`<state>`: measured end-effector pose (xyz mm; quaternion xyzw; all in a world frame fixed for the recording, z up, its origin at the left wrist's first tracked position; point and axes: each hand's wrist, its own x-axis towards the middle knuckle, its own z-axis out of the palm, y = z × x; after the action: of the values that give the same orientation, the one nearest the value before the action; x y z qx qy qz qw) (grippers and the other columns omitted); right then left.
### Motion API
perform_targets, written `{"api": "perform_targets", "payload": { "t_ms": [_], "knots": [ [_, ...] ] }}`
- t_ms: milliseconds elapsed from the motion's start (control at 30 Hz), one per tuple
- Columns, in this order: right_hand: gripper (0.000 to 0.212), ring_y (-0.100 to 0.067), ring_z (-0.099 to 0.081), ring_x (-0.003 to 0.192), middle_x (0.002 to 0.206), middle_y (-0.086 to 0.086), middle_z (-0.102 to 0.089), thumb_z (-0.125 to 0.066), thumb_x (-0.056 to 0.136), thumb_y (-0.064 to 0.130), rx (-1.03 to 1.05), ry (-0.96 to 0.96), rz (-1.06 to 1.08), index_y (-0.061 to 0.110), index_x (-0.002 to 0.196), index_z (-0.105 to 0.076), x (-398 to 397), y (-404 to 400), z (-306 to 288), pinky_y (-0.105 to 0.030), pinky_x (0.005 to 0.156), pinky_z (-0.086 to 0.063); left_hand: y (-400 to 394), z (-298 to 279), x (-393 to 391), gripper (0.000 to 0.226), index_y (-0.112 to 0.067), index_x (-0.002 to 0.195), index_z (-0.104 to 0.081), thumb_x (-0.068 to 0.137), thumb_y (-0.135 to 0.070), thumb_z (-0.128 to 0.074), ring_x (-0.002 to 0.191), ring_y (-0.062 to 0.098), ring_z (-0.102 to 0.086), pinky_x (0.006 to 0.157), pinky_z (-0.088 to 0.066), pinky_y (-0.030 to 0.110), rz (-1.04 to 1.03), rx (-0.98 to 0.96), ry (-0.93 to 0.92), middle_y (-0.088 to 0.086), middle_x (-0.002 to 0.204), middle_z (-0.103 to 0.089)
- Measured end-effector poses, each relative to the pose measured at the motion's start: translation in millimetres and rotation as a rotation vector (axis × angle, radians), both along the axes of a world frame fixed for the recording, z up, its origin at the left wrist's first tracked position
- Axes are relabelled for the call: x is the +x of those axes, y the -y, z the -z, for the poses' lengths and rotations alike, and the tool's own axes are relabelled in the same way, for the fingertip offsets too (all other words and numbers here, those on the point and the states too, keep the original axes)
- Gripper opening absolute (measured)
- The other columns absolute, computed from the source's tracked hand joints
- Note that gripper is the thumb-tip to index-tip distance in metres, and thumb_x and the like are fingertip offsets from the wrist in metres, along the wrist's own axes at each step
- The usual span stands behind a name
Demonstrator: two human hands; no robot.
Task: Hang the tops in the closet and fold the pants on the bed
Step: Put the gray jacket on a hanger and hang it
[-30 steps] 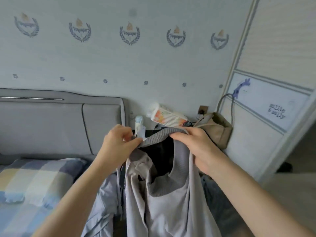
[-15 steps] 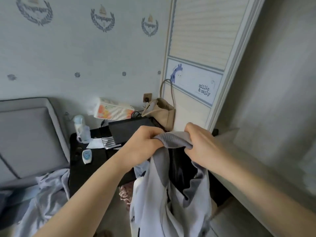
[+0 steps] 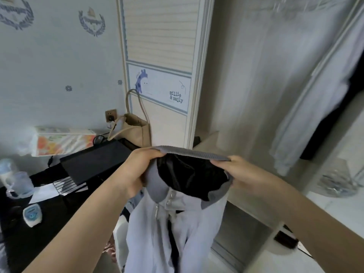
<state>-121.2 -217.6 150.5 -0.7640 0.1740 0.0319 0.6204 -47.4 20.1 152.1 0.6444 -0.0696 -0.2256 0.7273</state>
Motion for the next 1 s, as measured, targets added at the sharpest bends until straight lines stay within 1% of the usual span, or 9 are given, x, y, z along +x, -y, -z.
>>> {"api": "perform_targets", "payload": {
  "t_ms": [100,167,233,333,433,500,633,867,1000],
  "knots": [
    [0.025,-0.03,-0.07,0.093,0.098,-0.017,-0.073,-0.07,0.085,0.017,0.023,0.065,0.103,0.0,0.104,-0.07,-19.6,21.0,-27.9,-0.039,0.085,-0.055,26.3,9.8,5.4,0.021,0.002,0.086,-0.069,0.081,-0.017,-0.077,0.08,0.025,-0.068,0.078,-0.054,0.035,0.065,0.201,0.239,0.018,0.077,-0.069],
    [0.01,-0.027,-0.071,0.084,0.088,-0.013,-0.074,-0.07,0.085,0.014,-0.034,0.135,0.146,0.007,0.09,-0.074,-28.5,35.3,-43.4,-0.037,0.076,-0.053,48.4,15.9,8.3,0.026,-0.01,0.071,-0.064,0.076,-0.028,-0.082,0.056,0.008,-0.055,0.055,-0.042,0.018,0.063,0.363,0.466,-0.003,0.053,-0.057],
    [0.02,-0.019,-0.066,0.066,0.065,0.0,-0.067,-0.066,0.084,0.016,-0.166,0.211,0.18,0.019,0.064,-0.069,-34.3,47.8,-55.4,-0.032,0.065,-0.046,73.6,23.4,8.3,0.025,-0.024,0.07,-0.06,0.076,-0.04,-0.078,0.054,0.007,-0.053,0.046,-0.036,0.02,0.005,0.611,0.738,-0.011,0.054,-0.055],
    [0.02,-0.009,-0.051,0.056,0.056,0.004,-0.049,-0.059,0.078,0.015,-0.381,0.317,0.215,0.017,0.059,-0.056,-39.0,64.2,-65.9,-0.029,0.061,-0.035,105.6,32.9,3.2,0.032,-0.029,0.083,-0.048,0.077,-0.054,-0.067,0.069,0.021,-0.056,0.052,-0.034,0.028,-0.065,1.023,1.045,-0.01,0.075,-0.045],
    [0.02,-0.006,-0.042,0.05,0.053,0.007,-0.043,-0.056,0.08,0.013,-0.467,0.355,0.201,0.018,0.06,-0.053,-40.8,80.4,-68.4,-0.028,0.057,-0.031,136.1,37.8,5.0,0.042,-0.023,0.081,-0.043,0.075,-0.058,-0.066,0.079,0.03,-0.064,0.058,-0.038,0.031,-0.002,1.219,1.003,-0.003,0.078,-0.05],
    [0.02,-0.008,-0.039,0.051,0.057,0.003,-0.04,-0.056,0.082,0.012,-0.502,0.366,0.199,0.017,0.063,-0.051,-40.8,99.4,-69.6,-0.027,0.055,-0.03,158.8,32.5,10.0,0.039,-0.016,0.077,-0.058,0.074,-0.051,-0.073,0.069,0.025,-0.068,0.055,-0.046,0.027,0.12,1.071,0.736,0.001,0.071,-0.065],
    [0.023,-0.015,-0.043,0.063,0.066,-0.006,-0.041,-0.056,0.086,0.021,-0.503,0.311,0.231,0.005,0.07,-0.051,-39.6,148.2,-67.1,-0.029,0.06,-0.031,191.8,20.1,20.4,0.031,0.002,0.095,-0.068,0.074,-0.016,-0.081,0.076,0.027,-0.074,0.064,-0.06,0.034,0.396,0.294,-0.105,0.018,0.085,-0.075],
    [0.045,-0.019,-0.049,0.063,0.063,-0.007,-0.046,-0.062,0.087,0.039,-0.524,0.13,0.198,-0.001,0.067,-0.053,-36.0,222.8,-40.8,-0.03,0.061,-0.034,230.8,2.5,30.7,0.019,-0.002,0.071,-0.069,0.083,-0.014,-0.059,0.075,0.028,-0.072,0.075,-0.061,0.043,0.384,-0.212,-0.41,0.017,0.079,-0.071],
    [0.047,-0.012,-0.044,0.05,0.047,0.005,-0.04,-0.065,0.086,0.045,-0.611,0.093,0.198,0.016,0.055,-0.044,-23.0,245.6,-28.1,-0.024,0.051,-0.032,249.2,-21.7,34.5,0.021,-0.004,0.095,-0.069,0.082,-0.016,-0.057,0.084,0.026,-0.065,0.083,-0.055,0.04,0.329,-0.361,-0.437,0.012,0.1,-0.067]
  ]
}}
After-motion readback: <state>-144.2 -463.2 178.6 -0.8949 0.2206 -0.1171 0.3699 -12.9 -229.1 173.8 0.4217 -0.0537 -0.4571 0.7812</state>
